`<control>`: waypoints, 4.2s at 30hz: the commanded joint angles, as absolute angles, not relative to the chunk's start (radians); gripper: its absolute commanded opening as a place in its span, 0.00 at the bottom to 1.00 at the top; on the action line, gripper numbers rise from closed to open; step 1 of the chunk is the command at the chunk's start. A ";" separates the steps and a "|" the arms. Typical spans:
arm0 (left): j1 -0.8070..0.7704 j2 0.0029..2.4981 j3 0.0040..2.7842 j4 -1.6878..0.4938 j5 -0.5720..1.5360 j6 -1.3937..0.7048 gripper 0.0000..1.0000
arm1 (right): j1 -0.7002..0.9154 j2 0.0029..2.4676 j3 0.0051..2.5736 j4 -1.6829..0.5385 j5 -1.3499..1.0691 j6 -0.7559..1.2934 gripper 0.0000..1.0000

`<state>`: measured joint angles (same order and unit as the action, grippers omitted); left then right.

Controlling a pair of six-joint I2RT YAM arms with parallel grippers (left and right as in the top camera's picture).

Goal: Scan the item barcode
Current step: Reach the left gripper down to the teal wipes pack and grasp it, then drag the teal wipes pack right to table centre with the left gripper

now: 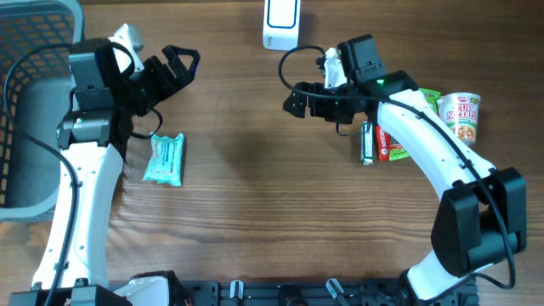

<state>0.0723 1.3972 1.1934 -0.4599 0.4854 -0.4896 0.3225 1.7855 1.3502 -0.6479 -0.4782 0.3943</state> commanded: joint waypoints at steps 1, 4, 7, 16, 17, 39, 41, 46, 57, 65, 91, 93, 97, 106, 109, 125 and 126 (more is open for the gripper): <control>0.060 1.423 1.203 -0.556 0.463 -0.451 0.75 | 0.301 1.763 1.346 -0.643 -0.376 0.419 1.00; 0.028 1.451 1.203 -0.722 0.196 -0.452 0.74 | 0.302 1.763 1.346 -0.644 -0.283 0.419 1.00; 0.003 1.494 1.203 -0.850 -0.104 -0.454 0.72 | 0.302 1.763 1.346 -0.643 -0.255 0.422 1.00; 0.012 1.645 1.197 -0.967 -0.144 -0.470 0.94 | 0.302 1.763 1.346 -0.641 -0.255 0.422 1.00; 0.017 1.656 1.197 -0.984 -0.125 -0.454 0.94 | 0.302 1.763 1.346 -0.641 -0.255 0.422 1.00; -0.014 1.674 0.902 -0.607 0.152 -0.388 0.86 | 0.302 1.763 1.346 -0.641 -0.255 0.422 1.00; -0.074 1.674 0.902 -0.596 0.144 -0.388 0.86 | 0.302 1.763 1.346 -0.641 -0.255 0.422 1.00; -0.206 1.674 0.902 -0.575 0.055 -0.400 0.90 | 0.302 1.763 1.346 -0.641 -0.255 0.422 1.00; -0.179 1.613 0.943 -0.617 -0.065 -0.592 0.95 | 0.302 1.763 1.346 -0.641 -0.255 0.422 1.00; -0.057 1.620 0.894 -0.508 -0.047 -0.820 0.69 | 0.302 1.763 1.346 -0.641 -0.255 0.422 1.00; -0.008 1.727 0.895 -0.464 0.039 -0.791 0.04 | 0.301 1.763 1.346 -0.640 -0.255 0.422 1.00; -0.008 1.709 0.907 -0.456 0.073 -0.738 0.04 | 0.301 1.763 1.346 -0.640 -0.255 0.422 1.00; -0.016 1.628 0.986 -0.494 0.078 -0.575 0.04 | 0.301 1.763 1.346 -0.640 -0.255 0.422 1.00; -0.276 1.586 1.094 -0.769 -0.649 -0.474 0.04 | 0.301 1.763 1.346 -0.640 -0.255 0.422 1.00; -0.395 1.632 1.094 -0.765 -0.736 -0.399 0.04 | 0.301 1.763 1.346 -0.640 -0.255 0.422 1.00; -0.697 1.936 1.094 -0.695 -0.748 -0.377 0.04 | 0.301 1.763 1.346 -0.640 -0.255 0.422 1.00; -0.710 1.936 1.094 -0.690 -0.744 -0.377 0.04 | 0.301 1.763 1.346 -0.640 -0.255 0.422 1.00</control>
